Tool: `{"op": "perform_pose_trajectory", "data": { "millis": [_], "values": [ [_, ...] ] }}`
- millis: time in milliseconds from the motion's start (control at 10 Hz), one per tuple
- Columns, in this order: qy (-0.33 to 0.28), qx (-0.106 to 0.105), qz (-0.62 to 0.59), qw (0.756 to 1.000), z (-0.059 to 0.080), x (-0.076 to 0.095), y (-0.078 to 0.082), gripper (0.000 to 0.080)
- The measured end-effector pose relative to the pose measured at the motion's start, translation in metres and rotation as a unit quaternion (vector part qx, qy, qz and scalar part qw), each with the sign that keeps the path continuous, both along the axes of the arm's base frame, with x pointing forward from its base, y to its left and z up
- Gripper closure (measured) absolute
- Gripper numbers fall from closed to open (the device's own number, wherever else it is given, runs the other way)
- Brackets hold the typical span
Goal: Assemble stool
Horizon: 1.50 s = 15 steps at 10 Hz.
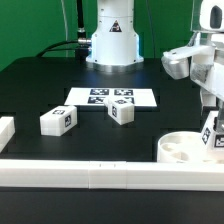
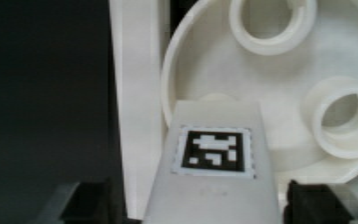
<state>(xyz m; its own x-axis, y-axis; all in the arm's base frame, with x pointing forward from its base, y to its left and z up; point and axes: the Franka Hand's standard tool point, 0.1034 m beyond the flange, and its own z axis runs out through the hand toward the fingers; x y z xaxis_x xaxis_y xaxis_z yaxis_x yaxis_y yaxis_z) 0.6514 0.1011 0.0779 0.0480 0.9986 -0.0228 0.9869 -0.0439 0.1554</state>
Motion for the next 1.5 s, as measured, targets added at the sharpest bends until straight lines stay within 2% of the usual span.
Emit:
{"op": "perform_pose_trajectory", "data": {
  "millis": [100,500,700,900,1200,1500],
  "values": [
    [0.001,0.000,-0.002,1.000,0.000,-0.001,0.000,0.0452],
    [0.002,0.008,-0.049,0.999,0.000,-0.001,-0.002,0.0452],
    [0.004,0.032,-0.157,0.987,0.001,0.000,-0.011,0.0452],
    [0.001,0.042,-0.213,0.976,0.001,0.001,-0.014,0.0452],
    [-0.014,0.080,-0.343,0.936,0.000,0.003,-0.015,0.0452],
    [-0.014,0.095,-0.431,0.897,0.001,0.003,-0.015,0.0452]
  ]
}}
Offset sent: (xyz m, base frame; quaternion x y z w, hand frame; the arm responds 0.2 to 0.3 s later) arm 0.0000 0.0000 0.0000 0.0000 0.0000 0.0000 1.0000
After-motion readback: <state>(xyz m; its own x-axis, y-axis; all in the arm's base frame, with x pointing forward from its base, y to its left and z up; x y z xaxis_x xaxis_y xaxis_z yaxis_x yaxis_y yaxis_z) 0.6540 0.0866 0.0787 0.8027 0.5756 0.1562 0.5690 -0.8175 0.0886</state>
